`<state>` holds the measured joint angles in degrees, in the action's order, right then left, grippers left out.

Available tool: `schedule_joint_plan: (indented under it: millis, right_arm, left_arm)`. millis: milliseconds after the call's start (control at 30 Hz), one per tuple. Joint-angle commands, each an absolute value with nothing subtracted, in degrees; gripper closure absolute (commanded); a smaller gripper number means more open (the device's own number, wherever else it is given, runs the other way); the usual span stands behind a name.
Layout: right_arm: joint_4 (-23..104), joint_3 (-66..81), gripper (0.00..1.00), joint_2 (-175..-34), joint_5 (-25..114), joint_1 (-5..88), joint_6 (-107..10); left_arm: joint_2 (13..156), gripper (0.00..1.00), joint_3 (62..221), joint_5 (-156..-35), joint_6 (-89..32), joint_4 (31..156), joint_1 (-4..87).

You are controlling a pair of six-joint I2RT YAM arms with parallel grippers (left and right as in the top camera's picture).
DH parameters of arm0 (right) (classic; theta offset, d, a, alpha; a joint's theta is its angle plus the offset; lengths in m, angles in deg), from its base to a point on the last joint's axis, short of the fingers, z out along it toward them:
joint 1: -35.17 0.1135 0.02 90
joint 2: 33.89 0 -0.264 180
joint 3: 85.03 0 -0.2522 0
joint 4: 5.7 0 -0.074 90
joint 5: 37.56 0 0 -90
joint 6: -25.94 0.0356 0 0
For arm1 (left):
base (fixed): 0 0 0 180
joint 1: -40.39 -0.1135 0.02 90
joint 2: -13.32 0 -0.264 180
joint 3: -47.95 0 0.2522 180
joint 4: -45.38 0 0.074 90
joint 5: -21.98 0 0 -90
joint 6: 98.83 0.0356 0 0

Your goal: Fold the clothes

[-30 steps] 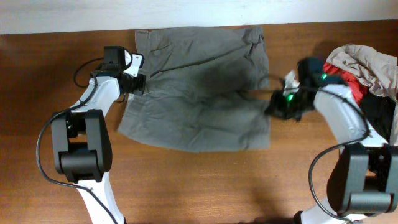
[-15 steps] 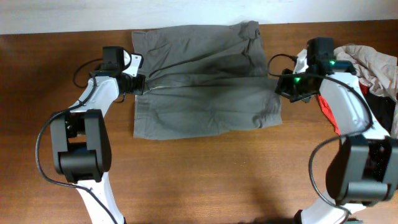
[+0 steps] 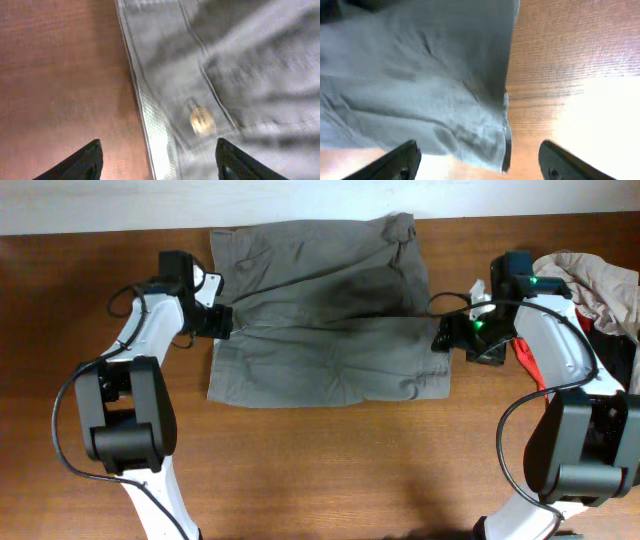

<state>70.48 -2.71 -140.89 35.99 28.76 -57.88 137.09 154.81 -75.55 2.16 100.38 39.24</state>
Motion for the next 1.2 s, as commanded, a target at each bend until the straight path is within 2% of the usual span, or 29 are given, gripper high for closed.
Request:
schedule_joint_plan:
  millis: [0, 100, 167, 300, 467, 567, 633, 667, 800, 900, 933, 1033, 1100, 1133, 1167]
  right_arm:
    - [73.1, -3.04, 0.2, -140.67, 37.58, 28.38, -59.39]
    - [74.54, -2.02, 0.19, -140.67, 39.49, 28.38, -59.35]
    - [74.5, -0.81, 0.19, -140.67, 39.42, 28.38, -59.35]
    - [74.3, 1.44, 0.2, -140.67, 39.42, 28.38, -59.35]
    - [74.28, 2.47, 0.2, -140.67, 39.4, 28.38, -59.35]
    - [74.26, 2.47, 0.2, -140.67, 39.44, 28.38, -59.37]
    - [73.78, 2.6, 0.2, -140.67, 39.53, 28.38, -59.37]
    - [73.38, 2.77, 0.19, -140.67, 39.62, 28.38, -59.37]
    - [68.38, 6.36, 0.2, -140.67, 39.18, 28.41, -59.39]
    - [63.31, 11.06, 0.23, -140.67, 35.46, 28.45, -59.59]
    - [61.97, 12.19, 0.26, -140.67, 33.39, 28.45, -60.74]
    - [59.57, 14.97, 0.43, -140.67, 28.89, 28.45, -62.43]
    - [59.2, 16.08, 0.6, -140.67, 26.35, 28.51, -64.26]
    - [59.29, 16.24, 0.64, -140.67, 25.26, 28.67, -64.79]
    - [60.25, 16.26, 0.77, -140.63, 22.63, 28.97, -66.38]
  left_arm:
    - [136.34, 0.28, 160.8, -77.74, 2.33, 108.05, 39.09]
    - [136.3, 0.34, 162.68, -80.77, 2.33, 115.44, 39.09]
    - [136.32, 0.42, 162.57, -80.93, 2.33, 119.5, 39.09]
    - [136.32, 0.46, 160.03, -80.93, 2.4, 124.68, 39.11]
    - [136.32, 0.5, 154.51, -84.51, 2.62, 124.4, 39.09]
    - [136.32, 0.68, 152.76, -87.86, 3.25, 124.35, 39.13]
    - [136.32, 0.93, 152.43, -88.01, 3.25, 125.03, 39.26]
    - [136.32, 0.99, 152.43, -88.01, 3.25, 125.47, 39.26]
    - [136.08, 0.99, 152.52, -88.23, 3.21, 126.74, 39.22]
    - [135.32, 0.99, 153.46, -89.6, 3.21, 127.17, 38.54]
    - [134.92, 0.99, 153.76, -90.35, 3.21, 127.33, 38.26]
    - [134.03, 0.99, 154.02, -90.35, 3.23, 127.22, 37.71]
    - [133.92, 0.99, 154.02, -90.33, 3.25, 127.19, 37.71]
    - [133.92, 0.99, 154.02, -90.33, 3.25, 127.19, 37.71]
    - [133.94, 0.99, 154.02, -90.28, 3.25, 127.15, 37.71]
